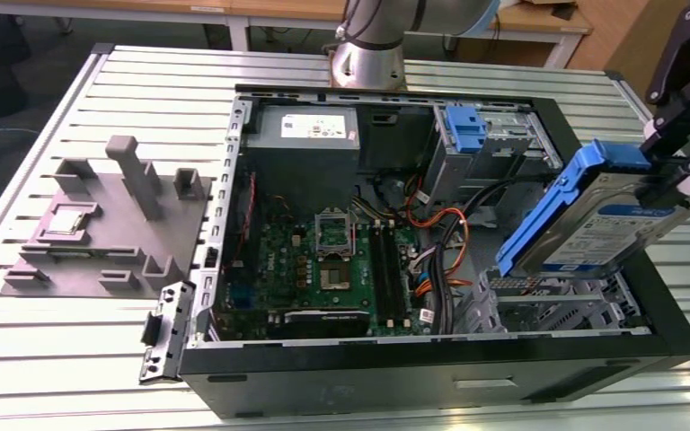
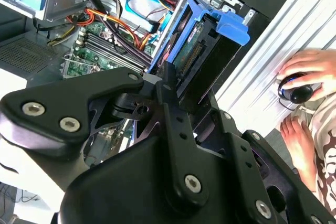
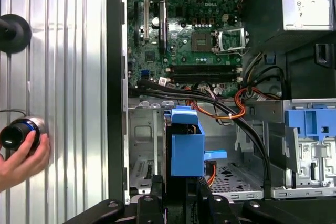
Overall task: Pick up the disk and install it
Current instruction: 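Insert the disk into the insertion slot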
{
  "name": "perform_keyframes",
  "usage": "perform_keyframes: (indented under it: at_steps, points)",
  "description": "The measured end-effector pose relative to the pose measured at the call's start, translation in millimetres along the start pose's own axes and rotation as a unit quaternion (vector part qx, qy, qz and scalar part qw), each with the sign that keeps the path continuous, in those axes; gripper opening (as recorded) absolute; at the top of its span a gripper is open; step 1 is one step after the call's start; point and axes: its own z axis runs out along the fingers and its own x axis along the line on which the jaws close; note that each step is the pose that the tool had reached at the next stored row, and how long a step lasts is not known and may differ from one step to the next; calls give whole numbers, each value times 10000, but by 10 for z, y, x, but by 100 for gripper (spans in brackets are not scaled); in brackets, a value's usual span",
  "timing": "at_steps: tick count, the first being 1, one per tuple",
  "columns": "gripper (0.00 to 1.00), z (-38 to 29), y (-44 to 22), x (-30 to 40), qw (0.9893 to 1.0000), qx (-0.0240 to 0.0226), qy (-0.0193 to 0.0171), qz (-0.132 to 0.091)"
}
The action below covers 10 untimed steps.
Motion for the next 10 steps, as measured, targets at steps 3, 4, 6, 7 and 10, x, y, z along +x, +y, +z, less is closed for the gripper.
perform_keyframes:
  at_steps: [3,4,6,7,10]
  points:
    - [35,22,-1,3,10000,-2,2,-43]
    - [35,30,-1,5,10000,-3,2,-60]
    - [35,39,-2,14,10000,-4,3,-81]
    - [35,40,-2,23,10000,-4,4,-82]
    - [35,58,-4,43,10000,-4,3,-82]
